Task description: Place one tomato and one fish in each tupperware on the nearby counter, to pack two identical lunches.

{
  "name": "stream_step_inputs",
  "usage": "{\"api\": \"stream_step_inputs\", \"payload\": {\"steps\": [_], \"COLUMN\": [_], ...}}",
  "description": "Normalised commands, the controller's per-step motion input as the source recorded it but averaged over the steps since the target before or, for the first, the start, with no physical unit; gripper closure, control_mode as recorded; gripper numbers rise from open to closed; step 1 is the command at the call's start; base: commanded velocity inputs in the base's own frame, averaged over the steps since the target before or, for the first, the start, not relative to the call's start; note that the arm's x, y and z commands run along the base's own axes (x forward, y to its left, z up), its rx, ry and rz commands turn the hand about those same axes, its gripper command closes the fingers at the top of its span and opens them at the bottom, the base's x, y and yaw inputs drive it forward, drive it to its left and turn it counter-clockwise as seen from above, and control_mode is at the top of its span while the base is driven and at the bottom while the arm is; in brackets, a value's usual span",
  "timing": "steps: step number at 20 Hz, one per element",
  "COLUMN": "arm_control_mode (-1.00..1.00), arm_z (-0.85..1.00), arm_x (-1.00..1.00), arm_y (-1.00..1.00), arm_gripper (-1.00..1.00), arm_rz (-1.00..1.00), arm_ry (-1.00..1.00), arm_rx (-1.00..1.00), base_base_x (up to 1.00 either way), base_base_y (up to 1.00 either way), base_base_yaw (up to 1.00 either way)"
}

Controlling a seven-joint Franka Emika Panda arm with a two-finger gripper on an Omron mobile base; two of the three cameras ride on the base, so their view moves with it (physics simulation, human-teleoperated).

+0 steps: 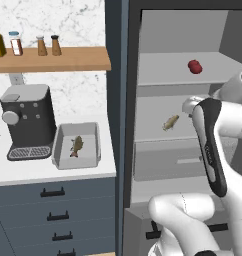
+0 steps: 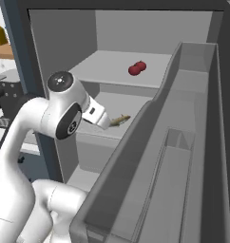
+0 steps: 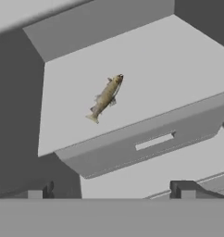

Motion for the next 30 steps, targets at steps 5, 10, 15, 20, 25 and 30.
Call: {"api": "stream_step_inputs", "payload": {"steps": [5, 10, 15, 20, 25, 30], "arm_control_mode": [-1.0, -1.0, -1.0, -1.0, -1.0, -1.0], "arm_z": [-0.61, -0.16, -0.12, -0.31, -0.39, -0.53], "arm_x": [0.71, 0.94, 0.89, 0.49, 0.5, 0.4], "arm_y": [0.33, -0.04, -0.28, -0.49, 0.0, 0.03], "arm_gripper": [-1.0, -1.0, -1.0, -1.0, -1.0, -1.0], "arm_rz": [-0.03, 0.0, 0.01, 0.04, 0.0, 0.0], "arm_ry": [-0.06, 0.01, 0.03, 0.04, 0.04, 0.1], "arm_rx": [0.02, 0.0, 0.0, 0.0, -0.06, -0.09], "base_base_x": [0.0, 0.0, 0.0, 0.0, 0.0, 0.0], "base_base_y": [0.0, 0.0, 0.0, 0.0, 0.0, 0.0], "base_base_yaw": [0.0, 0.0, 0.0, 0.0, 0.0, 0.0]}}
